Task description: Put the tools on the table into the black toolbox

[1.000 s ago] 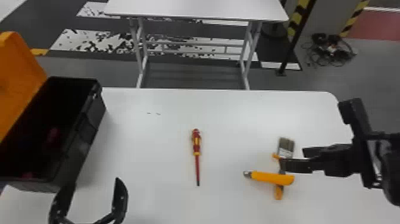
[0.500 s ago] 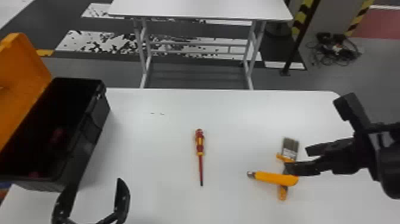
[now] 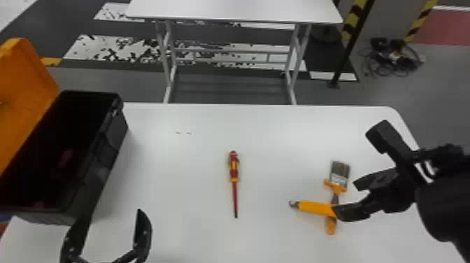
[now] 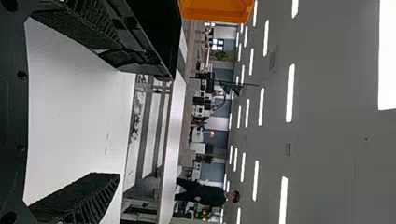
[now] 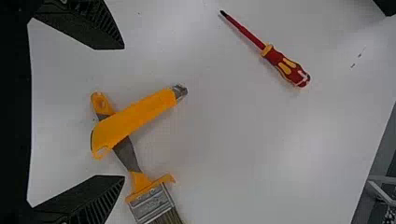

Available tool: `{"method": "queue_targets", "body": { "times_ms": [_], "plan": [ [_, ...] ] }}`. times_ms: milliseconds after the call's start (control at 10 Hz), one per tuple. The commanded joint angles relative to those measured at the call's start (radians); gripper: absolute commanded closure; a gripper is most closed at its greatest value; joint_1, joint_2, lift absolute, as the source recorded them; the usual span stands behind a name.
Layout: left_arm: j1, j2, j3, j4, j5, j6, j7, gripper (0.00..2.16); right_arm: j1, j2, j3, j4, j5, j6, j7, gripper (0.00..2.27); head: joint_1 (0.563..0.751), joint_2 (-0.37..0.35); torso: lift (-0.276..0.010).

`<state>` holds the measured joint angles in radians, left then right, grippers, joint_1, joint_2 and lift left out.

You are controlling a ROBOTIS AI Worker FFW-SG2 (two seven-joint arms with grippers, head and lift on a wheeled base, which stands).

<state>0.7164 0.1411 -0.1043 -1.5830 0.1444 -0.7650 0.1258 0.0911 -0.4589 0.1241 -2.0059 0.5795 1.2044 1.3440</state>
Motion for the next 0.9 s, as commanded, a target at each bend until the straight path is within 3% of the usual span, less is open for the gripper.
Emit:
{"method": "queue_targets", "body": {
  "times_ms": [0, 300, 600, 800],
  "plan": [
    [0.000, 0.000, 0.000, 0.001, 0.001, 0.000, 0.000, 0.00, -0.028, -0.023, 0.057, 0.038, 0.033, -0.018, 0.003, 0.00, 0.695, -0.035, -0.075],
    [0.014, -0.005, 0.003, -0.002, 0.001, 0.000, 0.003, 0.00, -0.111, -0.057, 0.112, 0.127, 0.031, -0.079, 0.023, 0.00, 0.695, -0.042, -0.075],
    [0.034, -0.026, 0.003, 0.001, 0.000, -0.009, 0.014, 0.00, -0.149, -0.084, 0.178, 0.191, 0.014, -0.183, 0.023, 0.00, 0.695, -0.039, -0.075],
    [0.043, -0.041, -0.002, 0.003, -0.005, -0.009, 0.018, 0.00, -0.163, -0.122, 0.229, 0.220, -0.007, -0.226, 0.023, 0.00, 0.695, -0.037, -0.075]
  ]
}}
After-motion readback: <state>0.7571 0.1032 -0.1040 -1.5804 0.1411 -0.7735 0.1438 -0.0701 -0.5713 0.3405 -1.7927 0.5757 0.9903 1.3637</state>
